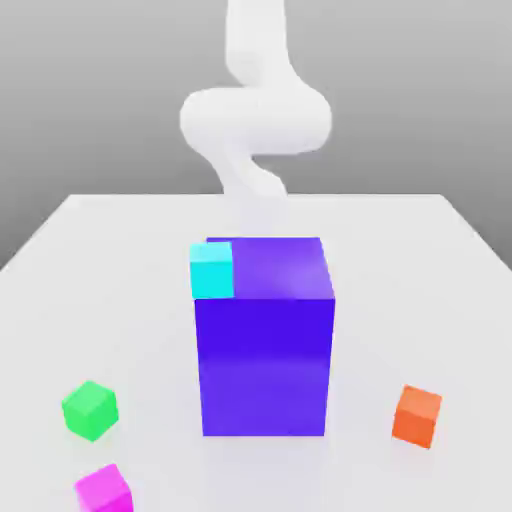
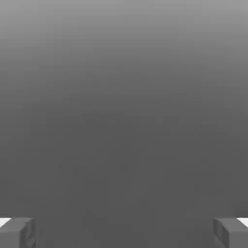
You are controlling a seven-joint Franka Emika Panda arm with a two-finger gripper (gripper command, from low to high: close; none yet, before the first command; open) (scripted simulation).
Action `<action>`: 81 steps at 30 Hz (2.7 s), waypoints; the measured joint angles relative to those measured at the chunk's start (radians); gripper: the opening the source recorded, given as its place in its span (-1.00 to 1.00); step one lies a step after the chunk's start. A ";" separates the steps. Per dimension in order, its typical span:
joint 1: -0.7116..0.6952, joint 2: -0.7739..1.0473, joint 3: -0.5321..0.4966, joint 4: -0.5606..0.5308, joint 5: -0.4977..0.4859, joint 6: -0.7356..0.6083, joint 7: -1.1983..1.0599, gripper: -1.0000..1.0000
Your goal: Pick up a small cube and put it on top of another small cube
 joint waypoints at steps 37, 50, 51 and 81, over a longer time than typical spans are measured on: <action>-0.028 1.230 -0.240 0.031 0.363 0.424 -1.174 -1.00; 0.035 1.056 -0.349 -0.045 0.228 0.324 -1.107 -1.00; 0.037 1.041 -0.361 -0.060 0.212 0.324 -1.107 -1.00; -0.095 0.894 -0.405 -0.343 0.214 0.481 -1.348 -1.00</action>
